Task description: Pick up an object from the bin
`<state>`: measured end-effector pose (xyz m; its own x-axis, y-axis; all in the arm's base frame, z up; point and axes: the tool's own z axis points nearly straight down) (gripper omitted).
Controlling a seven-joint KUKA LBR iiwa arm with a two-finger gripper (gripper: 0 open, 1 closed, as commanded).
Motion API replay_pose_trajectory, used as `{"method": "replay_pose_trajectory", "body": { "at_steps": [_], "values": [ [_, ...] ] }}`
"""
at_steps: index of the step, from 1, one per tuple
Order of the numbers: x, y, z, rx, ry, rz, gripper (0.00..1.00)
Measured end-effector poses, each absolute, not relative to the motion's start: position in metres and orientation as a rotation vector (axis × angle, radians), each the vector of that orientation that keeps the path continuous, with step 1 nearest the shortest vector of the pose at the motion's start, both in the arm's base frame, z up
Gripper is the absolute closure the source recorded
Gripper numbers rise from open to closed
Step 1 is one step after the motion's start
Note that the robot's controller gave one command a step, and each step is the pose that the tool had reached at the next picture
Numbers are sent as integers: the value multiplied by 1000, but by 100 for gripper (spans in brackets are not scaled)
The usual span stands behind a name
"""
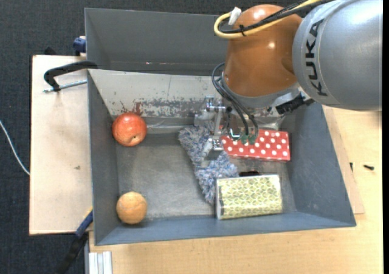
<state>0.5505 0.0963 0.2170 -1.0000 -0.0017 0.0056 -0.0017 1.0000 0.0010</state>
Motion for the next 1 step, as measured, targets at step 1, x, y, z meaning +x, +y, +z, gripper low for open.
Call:
{"method": "replay_pose_trajectory", "body": {
  "at_steps": [1],
  "values": [
    [552,96,221,0,-3144,-3,0]
  ]
}}
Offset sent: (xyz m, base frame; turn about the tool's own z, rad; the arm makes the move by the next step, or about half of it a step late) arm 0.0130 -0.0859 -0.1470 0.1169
